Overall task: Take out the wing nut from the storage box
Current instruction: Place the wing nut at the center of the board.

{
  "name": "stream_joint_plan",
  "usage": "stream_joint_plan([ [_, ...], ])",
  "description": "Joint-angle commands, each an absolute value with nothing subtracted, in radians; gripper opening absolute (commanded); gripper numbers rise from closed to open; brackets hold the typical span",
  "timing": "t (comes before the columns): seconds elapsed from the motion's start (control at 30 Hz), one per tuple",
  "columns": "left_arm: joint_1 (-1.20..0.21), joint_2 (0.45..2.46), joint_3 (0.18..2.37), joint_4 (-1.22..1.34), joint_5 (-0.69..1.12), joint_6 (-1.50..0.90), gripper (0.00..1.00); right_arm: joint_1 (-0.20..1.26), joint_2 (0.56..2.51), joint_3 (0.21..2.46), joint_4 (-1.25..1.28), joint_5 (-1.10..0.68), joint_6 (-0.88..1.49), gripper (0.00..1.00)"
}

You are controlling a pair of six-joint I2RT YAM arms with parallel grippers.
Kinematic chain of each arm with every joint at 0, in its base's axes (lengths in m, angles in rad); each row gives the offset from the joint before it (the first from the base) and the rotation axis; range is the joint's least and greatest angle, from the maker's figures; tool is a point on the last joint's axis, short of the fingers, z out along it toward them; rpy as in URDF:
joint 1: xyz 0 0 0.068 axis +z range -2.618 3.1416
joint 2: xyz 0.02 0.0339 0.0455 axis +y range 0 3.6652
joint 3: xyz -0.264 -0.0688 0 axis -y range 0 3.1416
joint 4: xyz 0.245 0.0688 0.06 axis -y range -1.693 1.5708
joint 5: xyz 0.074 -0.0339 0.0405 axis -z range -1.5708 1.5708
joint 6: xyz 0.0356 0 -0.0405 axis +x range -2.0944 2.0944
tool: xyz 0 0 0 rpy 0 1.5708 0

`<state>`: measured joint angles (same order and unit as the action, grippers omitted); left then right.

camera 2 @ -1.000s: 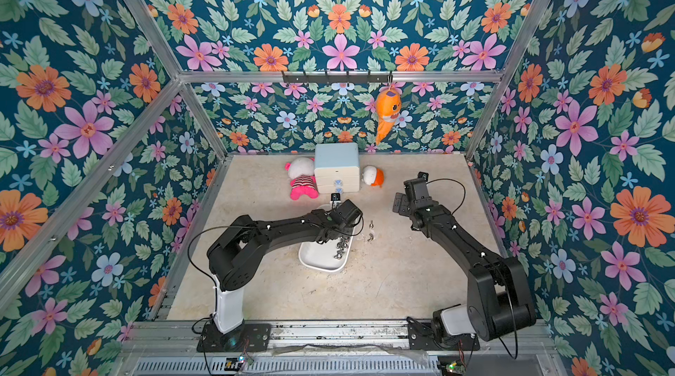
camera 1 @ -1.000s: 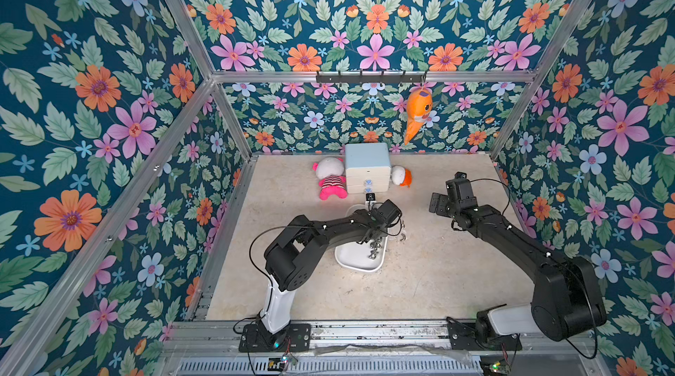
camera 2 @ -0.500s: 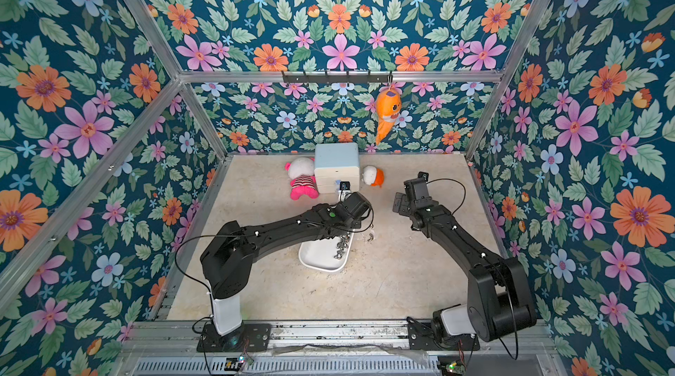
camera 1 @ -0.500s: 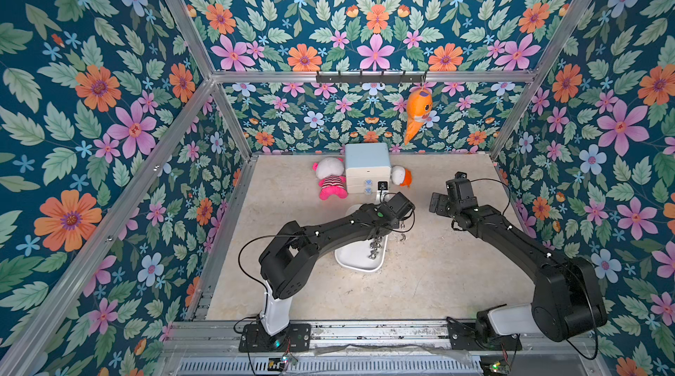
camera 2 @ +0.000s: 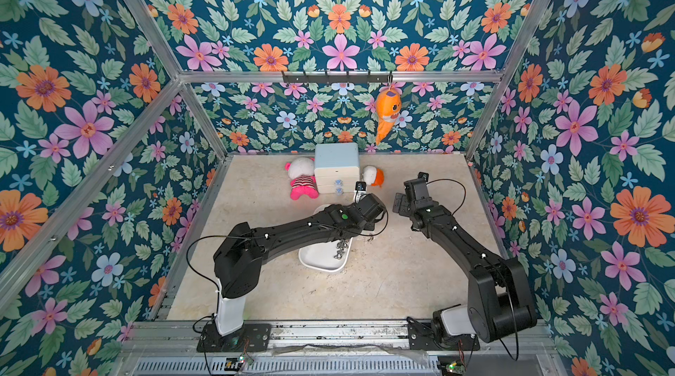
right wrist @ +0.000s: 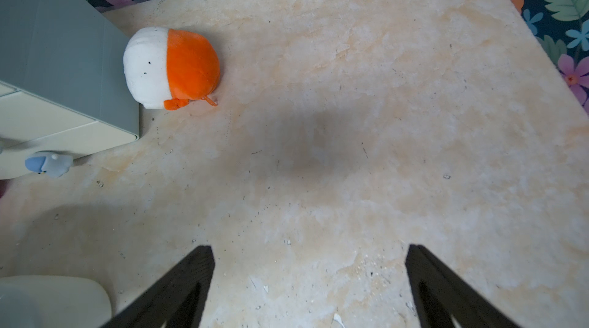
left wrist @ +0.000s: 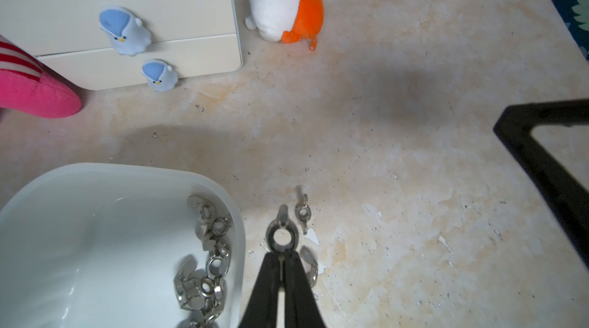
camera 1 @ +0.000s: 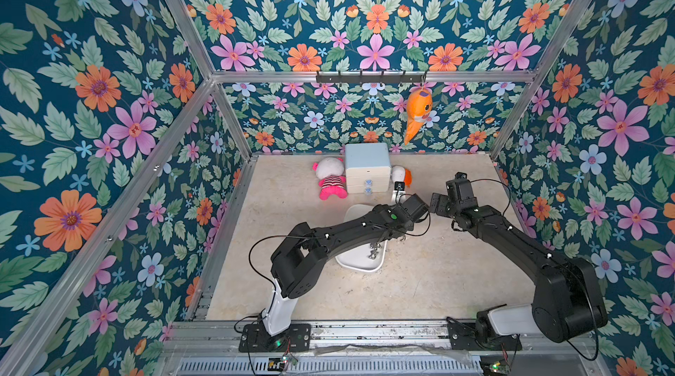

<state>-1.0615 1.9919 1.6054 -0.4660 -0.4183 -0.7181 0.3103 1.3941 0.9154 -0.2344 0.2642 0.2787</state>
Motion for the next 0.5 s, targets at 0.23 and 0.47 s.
stream_joint_plan([
  [0.23, -1.078, 2.041, 1.628, -0.479, -0.378, -0.73, 0.02, 0.307, 1.381, 0.93, -0.25, 0.304, 0.282, 0.99],
  [0.47, -1.08, 2.089, 1.623, -0.474, -0.369, -0.745, 0.02, 0.287, 1.37, 0.928, -0.252, 0.3, 0.277, 0.99],
])
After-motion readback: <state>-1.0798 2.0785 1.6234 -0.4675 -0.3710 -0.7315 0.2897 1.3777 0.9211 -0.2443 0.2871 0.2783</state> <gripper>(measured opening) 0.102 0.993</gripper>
